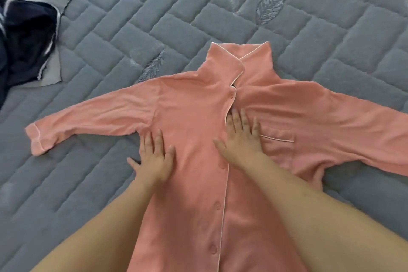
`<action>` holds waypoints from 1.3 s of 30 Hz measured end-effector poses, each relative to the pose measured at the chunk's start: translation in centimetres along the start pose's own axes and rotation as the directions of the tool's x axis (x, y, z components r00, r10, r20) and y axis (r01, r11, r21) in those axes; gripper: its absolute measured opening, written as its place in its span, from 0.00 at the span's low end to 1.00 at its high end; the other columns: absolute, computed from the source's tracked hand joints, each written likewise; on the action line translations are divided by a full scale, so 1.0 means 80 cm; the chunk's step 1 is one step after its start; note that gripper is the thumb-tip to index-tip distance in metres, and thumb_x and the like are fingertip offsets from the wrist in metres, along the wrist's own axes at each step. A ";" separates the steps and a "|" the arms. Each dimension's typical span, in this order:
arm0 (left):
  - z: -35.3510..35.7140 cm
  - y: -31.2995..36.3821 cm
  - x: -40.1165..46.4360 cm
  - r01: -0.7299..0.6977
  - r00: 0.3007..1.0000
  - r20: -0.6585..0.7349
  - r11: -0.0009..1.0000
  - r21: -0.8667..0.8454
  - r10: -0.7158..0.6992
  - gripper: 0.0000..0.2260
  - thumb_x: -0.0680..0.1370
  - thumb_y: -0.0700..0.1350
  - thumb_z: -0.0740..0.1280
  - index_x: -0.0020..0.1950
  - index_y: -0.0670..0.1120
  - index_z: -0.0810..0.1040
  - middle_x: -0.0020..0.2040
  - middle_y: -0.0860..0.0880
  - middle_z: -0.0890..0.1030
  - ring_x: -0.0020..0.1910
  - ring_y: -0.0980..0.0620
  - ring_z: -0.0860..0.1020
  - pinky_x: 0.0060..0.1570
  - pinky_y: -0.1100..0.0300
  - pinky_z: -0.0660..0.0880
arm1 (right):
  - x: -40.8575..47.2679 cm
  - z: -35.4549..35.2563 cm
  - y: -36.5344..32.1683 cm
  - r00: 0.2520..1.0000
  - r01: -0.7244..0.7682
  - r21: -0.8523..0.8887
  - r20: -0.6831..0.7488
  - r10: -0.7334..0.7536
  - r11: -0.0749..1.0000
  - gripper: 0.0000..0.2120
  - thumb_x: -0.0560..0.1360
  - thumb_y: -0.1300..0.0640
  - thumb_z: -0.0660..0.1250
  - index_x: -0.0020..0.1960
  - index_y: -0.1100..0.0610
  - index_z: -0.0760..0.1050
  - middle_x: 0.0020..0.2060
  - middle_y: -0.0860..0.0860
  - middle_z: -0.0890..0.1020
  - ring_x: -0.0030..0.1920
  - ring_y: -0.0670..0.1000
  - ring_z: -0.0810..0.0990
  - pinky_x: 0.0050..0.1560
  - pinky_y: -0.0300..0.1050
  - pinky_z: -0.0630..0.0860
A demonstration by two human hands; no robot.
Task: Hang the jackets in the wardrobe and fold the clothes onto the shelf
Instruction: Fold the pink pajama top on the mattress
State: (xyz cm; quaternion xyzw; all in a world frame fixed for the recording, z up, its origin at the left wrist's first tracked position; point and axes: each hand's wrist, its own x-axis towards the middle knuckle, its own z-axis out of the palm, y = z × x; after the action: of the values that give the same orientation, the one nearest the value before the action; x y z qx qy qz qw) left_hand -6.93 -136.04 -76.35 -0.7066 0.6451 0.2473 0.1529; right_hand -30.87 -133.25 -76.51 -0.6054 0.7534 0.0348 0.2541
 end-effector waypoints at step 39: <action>-0.178 -0.252 0.181 0.348 0.579 -0.474 0.727 -0.591 -0.663 0.31 0.72 0.43 0.64 0.75 0.45 0.61 0.77 0.39 0.59 0.76 0.37 0.57 0.73 0.36 0.53 | 0.147 0.065 -0.356 0.909 0.358 -0.017 -0.223 -0.353 0.934 0.34 0.75 0.40 0.48 0.78 0.53 0.60 0.78 0.56 0.56 0.79 0.57 0.51 0.76 0.60 0.39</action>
State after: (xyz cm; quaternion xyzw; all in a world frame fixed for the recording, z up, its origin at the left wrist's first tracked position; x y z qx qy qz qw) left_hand 15.84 -153.35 -74.53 -0.9186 0.3457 0.0630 -0.1809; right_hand -4.20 -149.45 -78.80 -0.7293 0.6547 -0.0890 0.1775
